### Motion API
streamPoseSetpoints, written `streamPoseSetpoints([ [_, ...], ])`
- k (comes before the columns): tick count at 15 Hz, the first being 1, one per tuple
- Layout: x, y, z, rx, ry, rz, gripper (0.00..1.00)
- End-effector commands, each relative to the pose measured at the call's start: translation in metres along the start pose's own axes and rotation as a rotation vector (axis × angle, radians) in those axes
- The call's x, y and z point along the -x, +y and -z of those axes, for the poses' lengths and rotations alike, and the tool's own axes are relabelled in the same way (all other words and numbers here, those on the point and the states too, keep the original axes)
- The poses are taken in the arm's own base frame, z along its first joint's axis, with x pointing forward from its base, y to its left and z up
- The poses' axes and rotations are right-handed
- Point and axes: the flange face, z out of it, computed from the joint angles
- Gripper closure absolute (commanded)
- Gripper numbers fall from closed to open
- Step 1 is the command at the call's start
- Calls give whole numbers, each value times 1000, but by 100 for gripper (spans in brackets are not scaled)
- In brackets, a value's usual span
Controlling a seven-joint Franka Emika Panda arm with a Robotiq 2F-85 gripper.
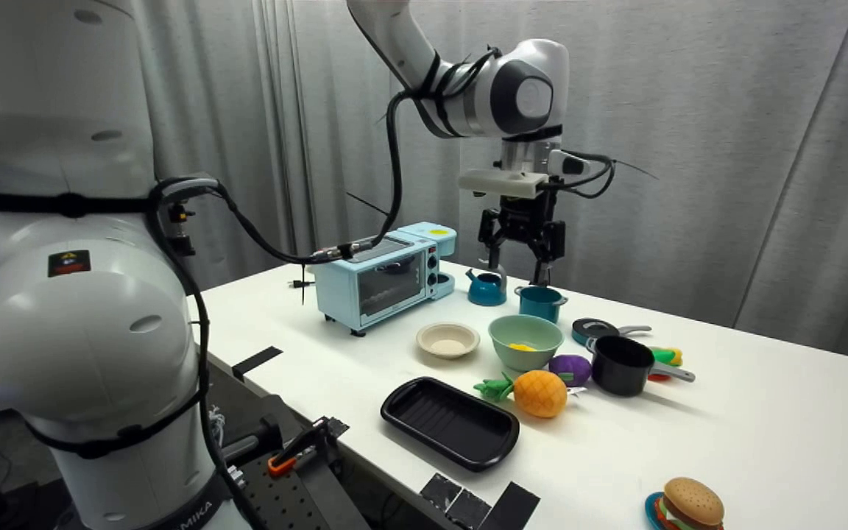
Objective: Pour the contents in the green bowl onto the white plate on the left
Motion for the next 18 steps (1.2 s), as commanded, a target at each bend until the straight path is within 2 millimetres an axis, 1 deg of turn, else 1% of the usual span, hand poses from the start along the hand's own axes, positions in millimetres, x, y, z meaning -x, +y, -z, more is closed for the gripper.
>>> streamPoseSetpoints([
  [1, -39, 1, -21, -17, 30, 15, 0],
  [5, -69, 1, -45, -12, 58, 8, 0],
  [7, -81, 3, -52, -12, 65, 3, 0],
  [8, -84, 5, -53, -15, 64, 2, 0],
  [9, -69, 2, -53, 0, 47, 3, 0],
  [11, -71, 2, -58, 0, 41, 3, 0],
  [17, -71, 2, -58, 0, 41, 3, 0],
  [18, -75, 0, -63, 6, 46, -3, 0],
])
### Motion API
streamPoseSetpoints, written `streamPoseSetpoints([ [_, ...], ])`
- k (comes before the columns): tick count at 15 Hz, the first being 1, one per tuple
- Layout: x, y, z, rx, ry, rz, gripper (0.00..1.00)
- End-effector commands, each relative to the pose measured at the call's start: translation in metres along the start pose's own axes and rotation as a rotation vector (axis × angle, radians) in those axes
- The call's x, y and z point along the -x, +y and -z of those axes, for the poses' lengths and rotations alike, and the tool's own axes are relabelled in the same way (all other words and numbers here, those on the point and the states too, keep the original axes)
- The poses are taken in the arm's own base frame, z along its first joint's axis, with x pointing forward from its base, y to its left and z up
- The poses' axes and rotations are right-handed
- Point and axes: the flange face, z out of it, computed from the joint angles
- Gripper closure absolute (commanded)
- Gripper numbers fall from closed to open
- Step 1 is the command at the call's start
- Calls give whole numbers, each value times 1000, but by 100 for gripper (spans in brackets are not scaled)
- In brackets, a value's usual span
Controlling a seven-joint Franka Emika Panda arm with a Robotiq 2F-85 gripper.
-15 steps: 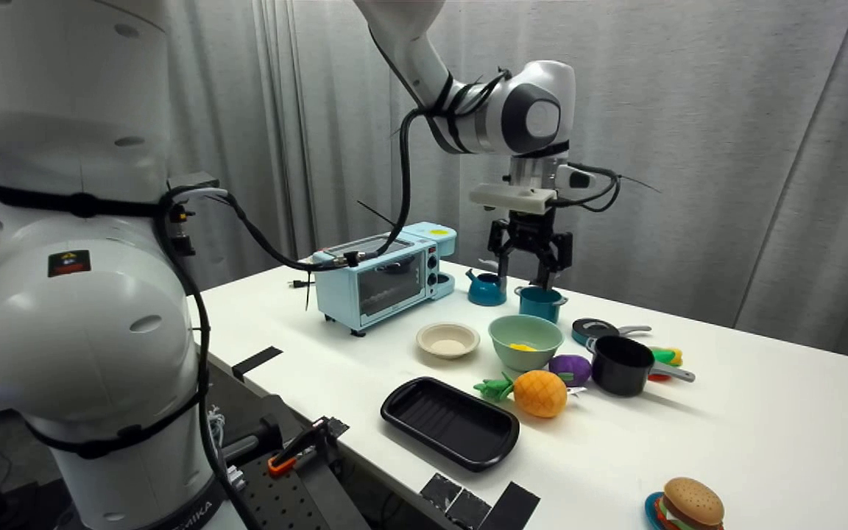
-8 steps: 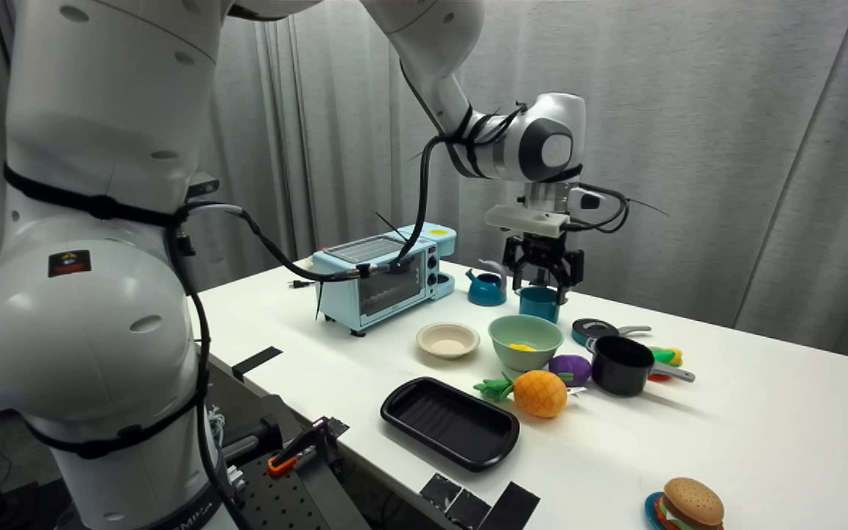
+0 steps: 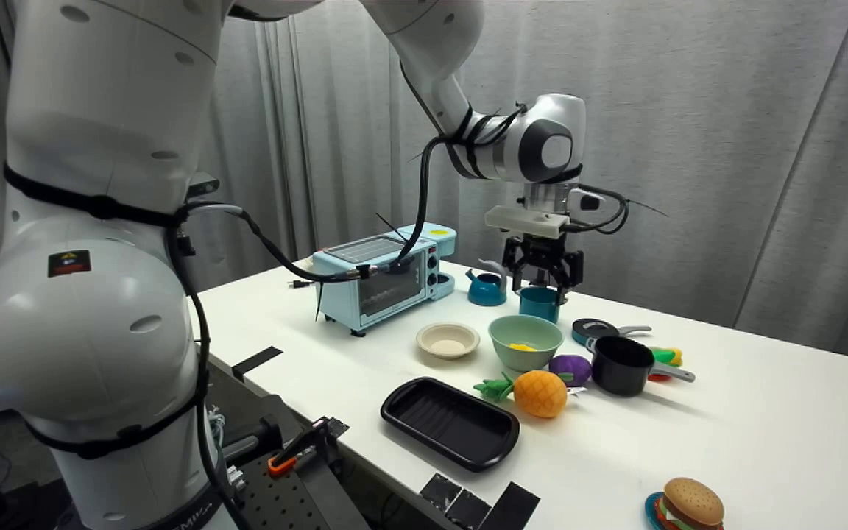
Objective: Pour the contents in the green bowl onto the white plate on the left
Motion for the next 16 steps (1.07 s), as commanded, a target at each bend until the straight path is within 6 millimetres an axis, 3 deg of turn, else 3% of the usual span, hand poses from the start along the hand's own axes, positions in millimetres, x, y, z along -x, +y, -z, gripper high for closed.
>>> streamPoseSetpoints([
  [1, -8, -2, -8, 10, 11, -14, 0],
  [8, -31, -14, -50, 10, 9, -43, 0],
  [14, -67, -17, -81, 14, 28, -46, 0],
  [16, -80, -10, -87, 14, 33, -41, 0],
])
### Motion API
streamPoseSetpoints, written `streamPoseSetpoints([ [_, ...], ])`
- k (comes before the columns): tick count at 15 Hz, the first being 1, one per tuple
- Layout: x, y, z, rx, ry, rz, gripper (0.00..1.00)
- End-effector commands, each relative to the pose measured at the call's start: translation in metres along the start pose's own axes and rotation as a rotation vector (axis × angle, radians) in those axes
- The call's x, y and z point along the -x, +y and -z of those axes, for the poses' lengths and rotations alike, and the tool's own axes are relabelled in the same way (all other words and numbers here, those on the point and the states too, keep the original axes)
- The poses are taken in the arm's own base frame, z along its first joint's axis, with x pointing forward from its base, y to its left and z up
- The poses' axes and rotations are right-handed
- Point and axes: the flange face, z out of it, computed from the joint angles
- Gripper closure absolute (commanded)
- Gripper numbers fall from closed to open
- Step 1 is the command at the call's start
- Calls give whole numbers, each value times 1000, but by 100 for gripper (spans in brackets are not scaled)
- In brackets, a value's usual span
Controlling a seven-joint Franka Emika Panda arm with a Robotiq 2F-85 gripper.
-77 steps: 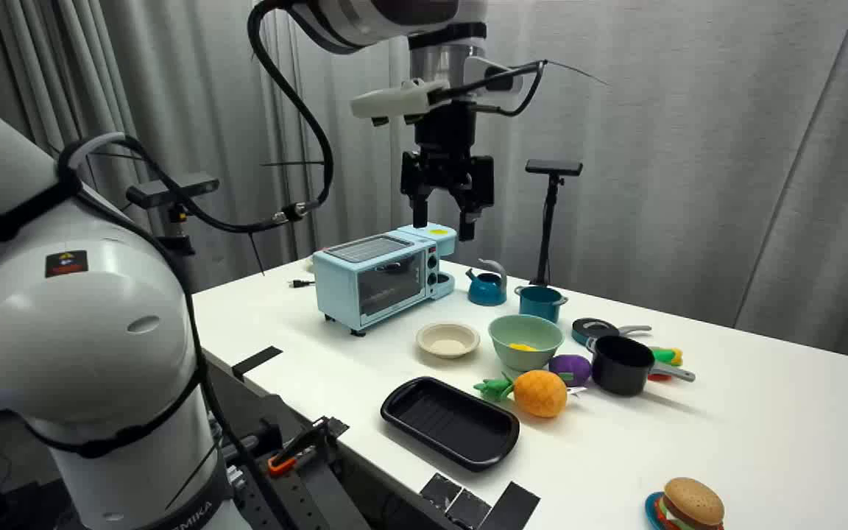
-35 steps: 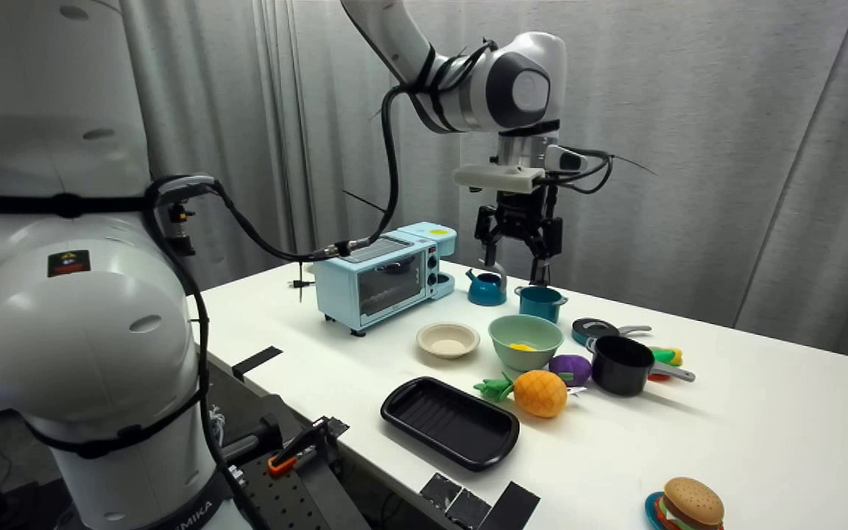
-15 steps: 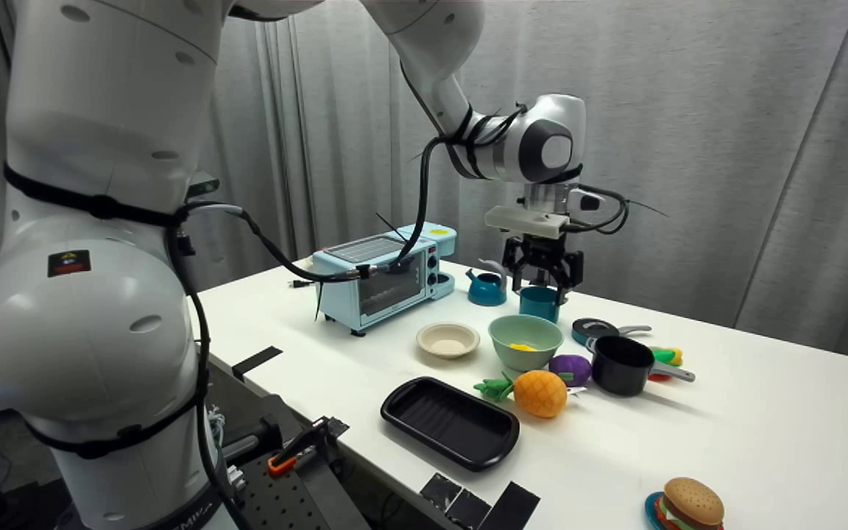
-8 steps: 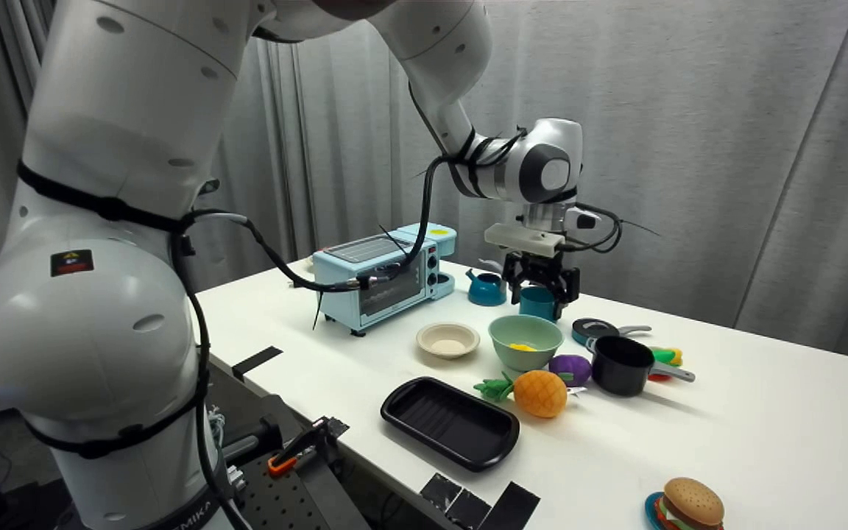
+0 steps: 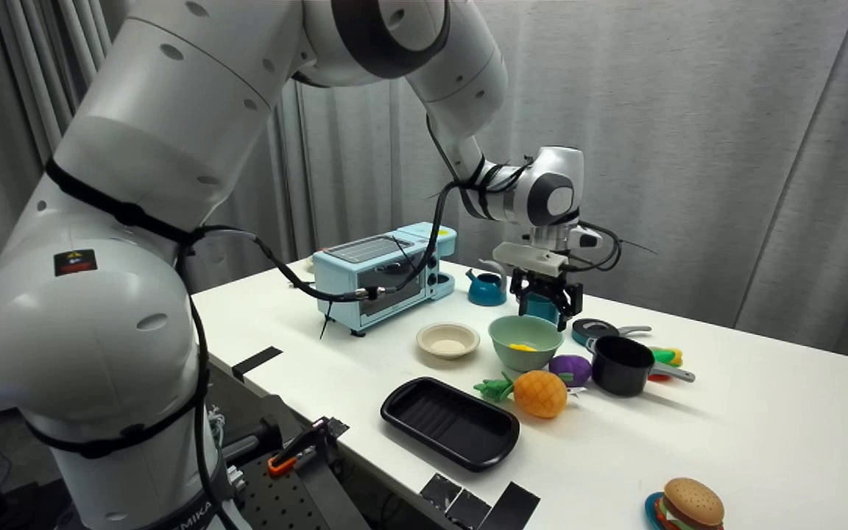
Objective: Pour the contents in the green bowl onto the white plate on the left
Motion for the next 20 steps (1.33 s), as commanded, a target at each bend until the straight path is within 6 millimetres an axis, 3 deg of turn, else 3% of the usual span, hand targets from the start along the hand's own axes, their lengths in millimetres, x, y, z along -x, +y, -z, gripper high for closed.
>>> streamPoseSetpoints([
  [1, -32, 6, -14, 10, 24, -3, 0],
  [2, -35, -5, -24, 0, 16, 33, 0],
  [9, -63, -9, -53, 1, 21, 84, 0],
  [20, -73, -8, -58, 2, -62, 91, 0],
])
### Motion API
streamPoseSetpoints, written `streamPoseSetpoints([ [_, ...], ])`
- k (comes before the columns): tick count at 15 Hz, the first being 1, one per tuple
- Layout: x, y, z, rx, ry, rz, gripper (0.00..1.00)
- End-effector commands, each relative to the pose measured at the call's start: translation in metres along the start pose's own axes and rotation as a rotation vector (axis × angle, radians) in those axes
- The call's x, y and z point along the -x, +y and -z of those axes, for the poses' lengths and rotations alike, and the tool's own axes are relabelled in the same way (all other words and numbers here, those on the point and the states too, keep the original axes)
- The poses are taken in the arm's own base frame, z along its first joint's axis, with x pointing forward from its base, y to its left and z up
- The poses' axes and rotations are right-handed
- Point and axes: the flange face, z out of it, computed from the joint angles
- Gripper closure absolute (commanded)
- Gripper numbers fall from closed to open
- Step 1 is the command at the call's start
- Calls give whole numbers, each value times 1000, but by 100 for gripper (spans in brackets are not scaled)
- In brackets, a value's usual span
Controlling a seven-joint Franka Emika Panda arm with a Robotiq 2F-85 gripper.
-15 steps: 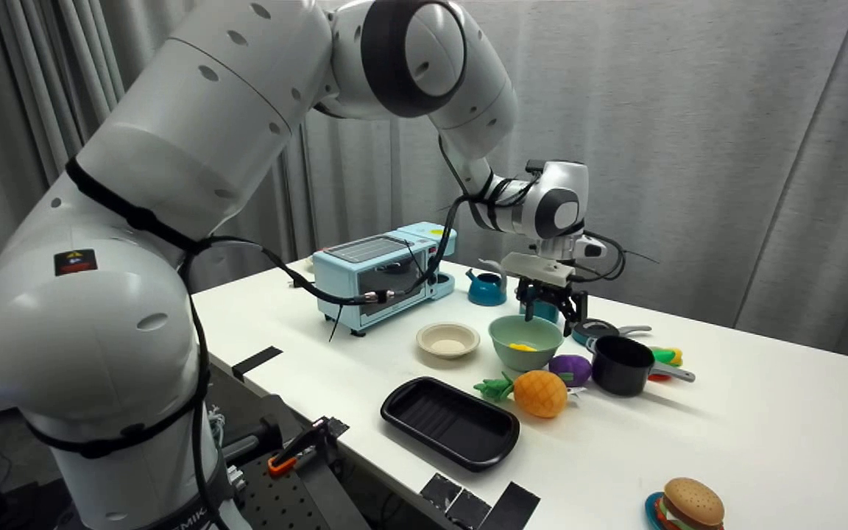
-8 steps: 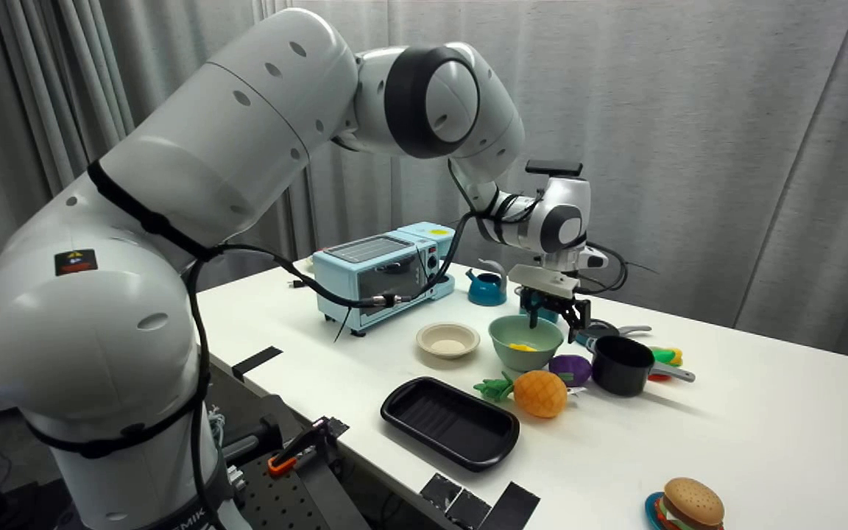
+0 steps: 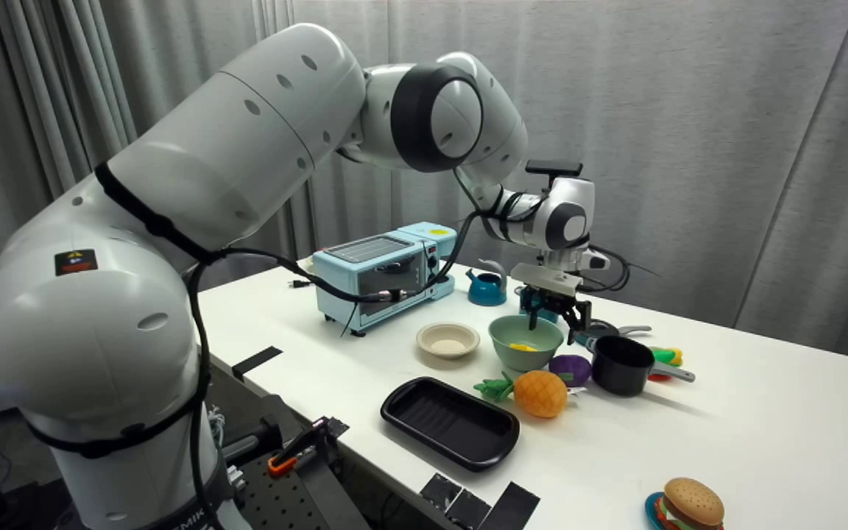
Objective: Pour the contents in the green bowl onto the white plate on the left
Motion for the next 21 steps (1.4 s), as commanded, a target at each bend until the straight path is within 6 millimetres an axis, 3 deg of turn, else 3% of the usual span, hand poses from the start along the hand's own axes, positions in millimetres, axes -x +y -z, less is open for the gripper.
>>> streamPoseSetpoints([
  [1, -9, 0, 2, 6, -26, 23, 0],
  [21, -8, 3, 1, 25, 1, 26, 0],
])
